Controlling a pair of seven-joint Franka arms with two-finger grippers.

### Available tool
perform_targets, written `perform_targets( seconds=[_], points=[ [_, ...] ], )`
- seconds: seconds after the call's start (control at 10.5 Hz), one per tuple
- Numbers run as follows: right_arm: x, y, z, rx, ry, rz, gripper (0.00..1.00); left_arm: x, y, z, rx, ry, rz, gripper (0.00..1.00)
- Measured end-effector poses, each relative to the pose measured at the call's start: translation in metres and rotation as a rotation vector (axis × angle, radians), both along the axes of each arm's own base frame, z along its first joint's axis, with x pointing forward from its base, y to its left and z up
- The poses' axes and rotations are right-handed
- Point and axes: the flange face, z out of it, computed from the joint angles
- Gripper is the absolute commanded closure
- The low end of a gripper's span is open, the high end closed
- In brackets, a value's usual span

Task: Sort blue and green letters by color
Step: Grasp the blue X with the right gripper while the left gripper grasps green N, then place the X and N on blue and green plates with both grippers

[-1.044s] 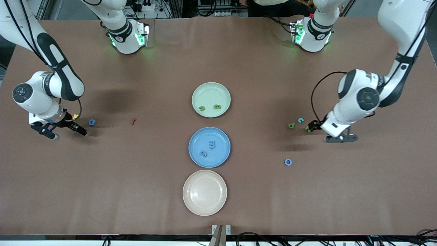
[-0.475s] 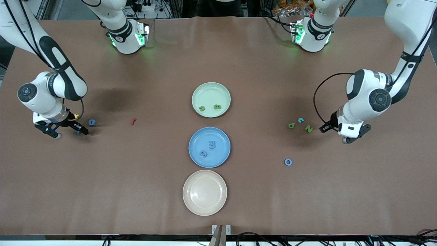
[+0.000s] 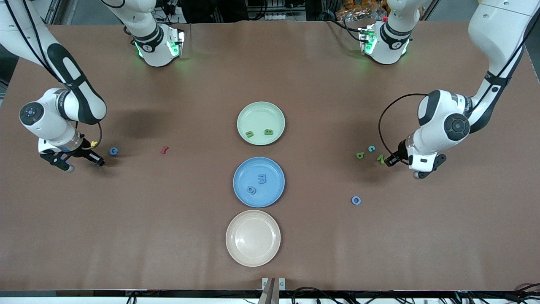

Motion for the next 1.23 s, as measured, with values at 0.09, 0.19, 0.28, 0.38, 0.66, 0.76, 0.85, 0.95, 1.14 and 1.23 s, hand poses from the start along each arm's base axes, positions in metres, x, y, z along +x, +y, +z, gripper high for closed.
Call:
perform_targets(
  seconds=[0.09, 0.19, 0.28, 0.38, 0.66, 0.76, 0.85, 0.95, 1.14, 1.23],
  points=[
    [0.003, 0.002, 0.003, -0.002, -0.006, 0.01, 1.0, 0.0, -0.001, -0.005, -0.01, 0.0, 0.002, 0.45],
    [0.014, 0.009, 0.013, -0.006, -0.006, 0.039, 1.0, 0.0, -0.002, -0.011, -0.02, 0.0, 0.004, 0.44],
    [0.034, 0.028, 0.032, -0.011, 0.015, 0.081, 1.0, -0.001, -0.002, -0.016, -0.029, 0.002, 0.006, 0.44],
    [0.059, 0.06, 0.056, -0.016, 0.046, 0.13, 1.0, -0.002, -0.002, -0.021, -0.034, 0.008, 0.008, 0.44],
    [0.107, 0.195, 0.116, -0.019, 0.02, 0.258, 1.0, -0.004, -0.003, -0.029, -0.039, 0.02, 0.005, 0.44],
    [0.111, 0.239, 0.125, -0.015, -0.003, 0.302, 1.0, -0.005, -0.003, -0.032, -0.035, 0.025, 0.005, 0.44],
    [0.112, 0.284, 0.133, -0.009, -0.025, 0.34, 1.0, -0.007, -0.003, -0.035, -0.026, 0.028, 0.003, 0.44],
    [0.11, 0.329, 0.138, -0.001, -0.043, 0.377, 1.0, -0.008, -0.004, -0.038, -0.013, 0.03, 0.003, 0.44],
    [0.099, 0.415, 0.135, 0.021, -0.059, 0.429, 1.0, -0.009, -0.006, -0.042, 0.008, 0.019, 0.008, 0.48],
    [0.091, 0.46, 0.126, 0.035, -0.058, 0.44, 1.0, -0.01, -0.007, -0.044, 0.018, 0.02, 0.012, 0.54]
  ],
)
